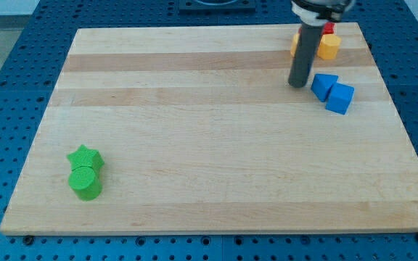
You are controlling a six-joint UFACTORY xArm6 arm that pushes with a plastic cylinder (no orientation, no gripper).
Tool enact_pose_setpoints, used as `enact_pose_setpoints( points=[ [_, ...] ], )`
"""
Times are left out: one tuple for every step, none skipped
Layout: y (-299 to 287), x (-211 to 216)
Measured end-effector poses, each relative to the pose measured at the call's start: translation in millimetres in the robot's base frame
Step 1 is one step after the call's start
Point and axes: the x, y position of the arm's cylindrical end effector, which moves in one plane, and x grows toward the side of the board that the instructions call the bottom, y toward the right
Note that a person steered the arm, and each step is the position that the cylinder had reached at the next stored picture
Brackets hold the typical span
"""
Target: Move the red star diagonally left to the cube
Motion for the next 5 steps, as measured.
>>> enact_pose_setpoints(
  points=[
    [-26,-31],
    [-58,-59],
    [-70,-97],
    [-63,-132],
    [-35,-157]
  ],
)
